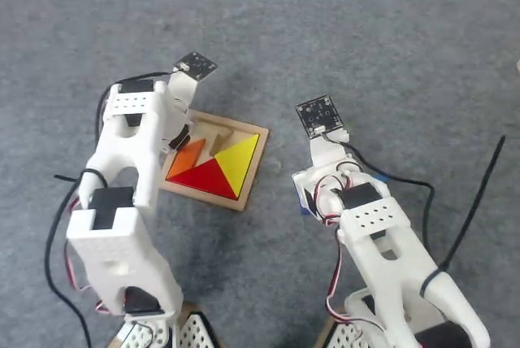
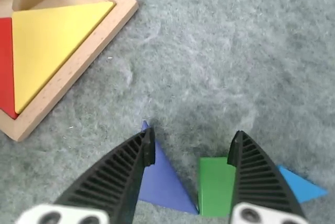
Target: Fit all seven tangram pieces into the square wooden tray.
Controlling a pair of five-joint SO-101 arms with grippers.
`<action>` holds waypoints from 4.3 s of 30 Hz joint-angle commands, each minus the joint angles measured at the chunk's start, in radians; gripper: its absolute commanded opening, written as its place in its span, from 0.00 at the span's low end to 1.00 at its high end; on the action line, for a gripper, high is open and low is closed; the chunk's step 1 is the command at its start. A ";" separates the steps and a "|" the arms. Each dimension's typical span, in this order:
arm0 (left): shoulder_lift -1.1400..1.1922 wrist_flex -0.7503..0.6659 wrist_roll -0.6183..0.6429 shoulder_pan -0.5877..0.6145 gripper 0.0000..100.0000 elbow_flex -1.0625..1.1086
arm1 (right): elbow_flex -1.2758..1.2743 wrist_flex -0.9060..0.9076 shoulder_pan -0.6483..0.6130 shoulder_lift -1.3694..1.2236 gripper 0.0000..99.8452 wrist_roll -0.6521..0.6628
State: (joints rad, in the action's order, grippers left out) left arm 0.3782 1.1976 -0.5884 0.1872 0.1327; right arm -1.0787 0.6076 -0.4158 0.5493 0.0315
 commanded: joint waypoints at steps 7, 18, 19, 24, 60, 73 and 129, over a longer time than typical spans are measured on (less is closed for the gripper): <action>-0.227 -0.028 0.117 0.034 0.07 -0.021 | 0.061 -0.021 -0.005 0.001 0.24 0.005; -0.450 -0.025 0.308 0.292 0.07 0.065 | 0.302 -0.027 -0.136 -0.140 0.24 -0.080; -0.456 -0.020 0.310 0.328 0.07 0.079 | 0.342 -0.027 -0.157 -0.193 0.24 -0.094; -0.489 -0.020 0.313 0.514 0.08 0.168 | 0.565 -0.050 -0.252 -0.464 0.24 -0.123; -0.506 -0.397 0.281 0.700 0.18 0.539 | 1.135 0.177 -0.286 -1.009 0.24 -0.169; -0.505 -0.399 0.269 0.700 0.18 0.541 | 1.074 0.166 -0.226 -0.911 0.24 -0.247; -0.506 -0.396 0.270 0.698 0.18 0.541 | 1.085 0.081 -0.507 -0.915 0.24 -0.215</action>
State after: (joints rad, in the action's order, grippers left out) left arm -0.0729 0.8140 -0.3153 0.8838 0.6790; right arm -0.0123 0.6966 -0.9022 -0.4680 -0.1910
